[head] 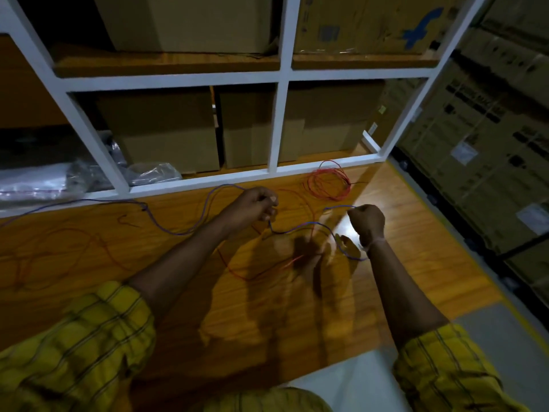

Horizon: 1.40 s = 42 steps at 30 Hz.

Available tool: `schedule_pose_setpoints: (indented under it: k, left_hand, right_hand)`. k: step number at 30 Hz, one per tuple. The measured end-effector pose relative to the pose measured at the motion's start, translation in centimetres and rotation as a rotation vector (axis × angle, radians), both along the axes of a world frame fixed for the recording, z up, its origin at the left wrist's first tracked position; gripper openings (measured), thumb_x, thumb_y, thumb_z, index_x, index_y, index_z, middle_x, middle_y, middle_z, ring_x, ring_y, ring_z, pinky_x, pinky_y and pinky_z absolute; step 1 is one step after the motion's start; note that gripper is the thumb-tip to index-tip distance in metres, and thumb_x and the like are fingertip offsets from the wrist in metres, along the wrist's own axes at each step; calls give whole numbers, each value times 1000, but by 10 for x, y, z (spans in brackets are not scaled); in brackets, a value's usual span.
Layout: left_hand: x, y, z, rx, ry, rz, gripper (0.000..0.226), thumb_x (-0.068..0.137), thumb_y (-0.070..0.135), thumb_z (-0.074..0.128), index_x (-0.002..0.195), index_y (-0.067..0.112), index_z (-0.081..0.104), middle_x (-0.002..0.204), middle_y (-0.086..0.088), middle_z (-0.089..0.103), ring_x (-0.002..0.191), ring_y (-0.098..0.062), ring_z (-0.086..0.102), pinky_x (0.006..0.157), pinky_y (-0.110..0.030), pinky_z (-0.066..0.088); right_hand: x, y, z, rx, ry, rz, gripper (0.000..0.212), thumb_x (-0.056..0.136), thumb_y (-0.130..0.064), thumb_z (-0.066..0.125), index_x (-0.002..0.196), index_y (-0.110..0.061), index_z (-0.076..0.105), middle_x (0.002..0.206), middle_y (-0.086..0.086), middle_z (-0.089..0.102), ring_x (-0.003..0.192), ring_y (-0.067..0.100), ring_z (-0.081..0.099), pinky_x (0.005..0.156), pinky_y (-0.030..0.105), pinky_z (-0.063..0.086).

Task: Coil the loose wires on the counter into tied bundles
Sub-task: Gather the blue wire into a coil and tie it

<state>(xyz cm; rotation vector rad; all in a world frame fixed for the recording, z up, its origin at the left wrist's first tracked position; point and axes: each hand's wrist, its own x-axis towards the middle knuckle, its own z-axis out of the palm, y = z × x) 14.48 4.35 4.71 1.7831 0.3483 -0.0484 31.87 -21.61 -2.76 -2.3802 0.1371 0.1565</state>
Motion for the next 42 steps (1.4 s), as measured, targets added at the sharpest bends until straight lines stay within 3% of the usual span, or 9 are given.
schedule_pose_setpoints:
  k: [3,6,15,21,25,28,31,38,42]
  left_hand:
    - [1,-9,-4,26,17,-22,26,107,10,49,123,-7,59,121,-27,62,96,-22,62,70,-23,54]
    - [-1,-21,-7,30,23,-27,23,107,6,48,119,-9,59,107,-22,60,84,-17,60,59,-15,52]
    - [-16,-25,-14,6,-21,-91,13,106,13,53,112,7,63,105,-12,64,91,-17,63,77,-31,55]
    - [-22,-10,-4,44,-65,-34,20,105,12,53,117,-2,63,102,-21,63,86,-29,60,74,-40,51]
    - [-20,8,4,185,-155,-3,22,103,22,59,119,11,69,120,-5,69,111,-21,65,97,-41,55]
    - [-21,19,28,228,-233,36,29,104,30,57,127,15,66,126,-1,67,119,-15,61,92,-22,50]
    - [-25,28,58,224,-296,4,35,106,37,52,133,17,63,130,2,65,121,-9,57,95,-21,44]
    - [-45,47,94,-44,-301,-214,42,112,27,37,119,-5,64,94,-9,74,90,-24,72,87,-30,54]
    - [-63,65,105,-314,-324,-202,27,111,19,40,109,-1,59,73,-1,50,63,-15,55,76,-38,58]
  right_hand:
    - [-10,-22,-12,-267,11,-152,41,80,-23,65,113,1,62,129,27,53,122,46,51,92,42,45]
    - [-20,-34,-22,-386,75,-228,50,84,-21,70,124,0,51,140,21,40,128,43,44,102,48,44]
    - [-32,-36,-33,1,-12,-267,17,88,-11,66,98,-1,76,99,21,75,100,36,72,78,31,52]
    - [-53,-36,-8,535,-227,-319,11,88,-2,72,83,-11,68,69,13,61,48,18,60,64,40,54]
    - [-67,-29,36,593,-370,-147,17,92,-3,72,83,-17,68,77,17,57,58,15,59,62,33,53]
    - [-77,-14,78,624,-452,-5,3,93,-1,70,96,-1,69,79,18,59,59,7,60,61,28,56]
    - [-90,10,115,652,-510,112,7,94,1,69,100,4,69,82,15,64,64,5,62,61,23,56]
    - [-110,62,149,670,-549,187,11,89,-12,75,87,-21,72,82,14,69,71,22,63,68,40,57]
    - [-116,87,147,666,-510,254,10,95,-10,72,96,-1,69,82,11,65,77,19,61,71,35,54]
